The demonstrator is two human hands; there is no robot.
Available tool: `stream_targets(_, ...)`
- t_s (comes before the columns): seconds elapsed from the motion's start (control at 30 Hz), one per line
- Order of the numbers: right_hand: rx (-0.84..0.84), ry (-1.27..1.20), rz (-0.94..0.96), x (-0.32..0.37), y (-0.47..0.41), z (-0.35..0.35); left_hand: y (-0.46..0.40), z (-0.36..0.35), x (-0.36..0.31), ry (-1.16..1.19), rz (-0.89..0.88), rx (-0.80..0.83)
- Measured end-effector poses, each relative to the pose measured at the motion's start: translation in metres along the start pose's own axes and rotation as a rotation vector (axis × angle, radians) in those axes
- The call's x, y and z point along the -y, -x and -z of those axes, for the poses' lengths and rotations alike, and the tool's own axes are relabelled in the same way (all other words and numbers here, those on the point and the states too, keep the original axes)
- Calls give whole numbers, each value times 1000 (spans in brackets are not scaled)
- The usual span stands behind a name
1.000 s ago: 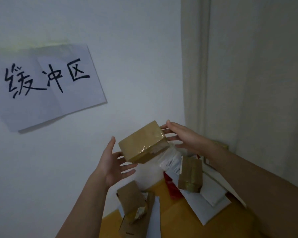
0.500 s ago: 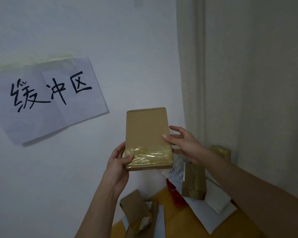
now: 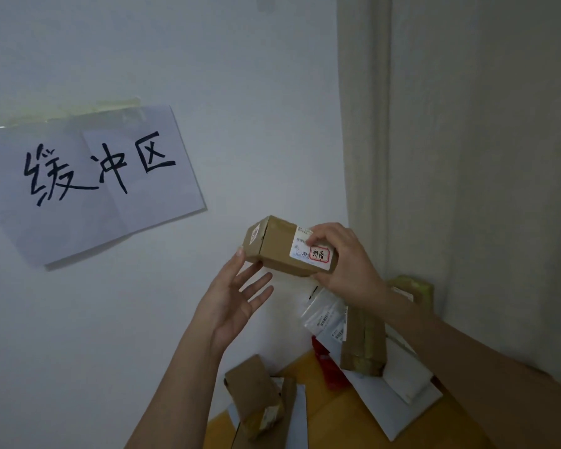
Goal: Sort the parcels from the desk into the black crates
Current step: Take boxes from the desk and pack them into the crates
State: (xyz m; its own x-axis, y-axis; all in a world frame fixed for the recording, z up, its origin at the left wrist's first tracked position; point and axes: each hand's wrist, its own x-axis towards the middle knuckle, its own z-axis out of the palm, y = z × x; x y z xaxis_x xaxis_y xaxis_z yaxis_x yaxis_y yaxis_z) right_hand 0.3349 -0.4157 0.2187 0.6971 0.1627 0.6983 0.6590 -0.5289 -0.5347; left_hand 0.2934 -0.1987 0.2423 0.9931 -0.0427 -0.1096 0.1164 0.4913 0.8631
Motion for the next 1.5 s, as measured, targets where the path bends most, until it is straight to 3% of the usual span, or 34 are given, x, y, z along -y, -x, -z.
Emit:
stream_targets(0.2,41,234,285,1,7,-8,1,-3,1,34,57,-82)
stream_targets(0.5,241,424,508,-5,17,-10,-2,3,19,73,166,-163)
stream_targets(0.6,268,305,324,-1,23,-5,-2,10,27,63,189,-185)
stream_targets(0.77,61,108,-247,-9,26,-3,4,20,37,98,235,-222)
stream_targets(0.93,202,-545,-730,-14,34,-4,8,32,47,65,258,-234)
stream_targets(1.23,312,-543,-1089,-26,59,-46,24,68,75,-1,291,-326)
stream_targets(1.33,415,-602,-1180,-27,70,-70,44,85,79,22,296,-398)
stream_targets(1.5,670,-655,-1174,-11,83,-114,88,122,81,68,229,-610)
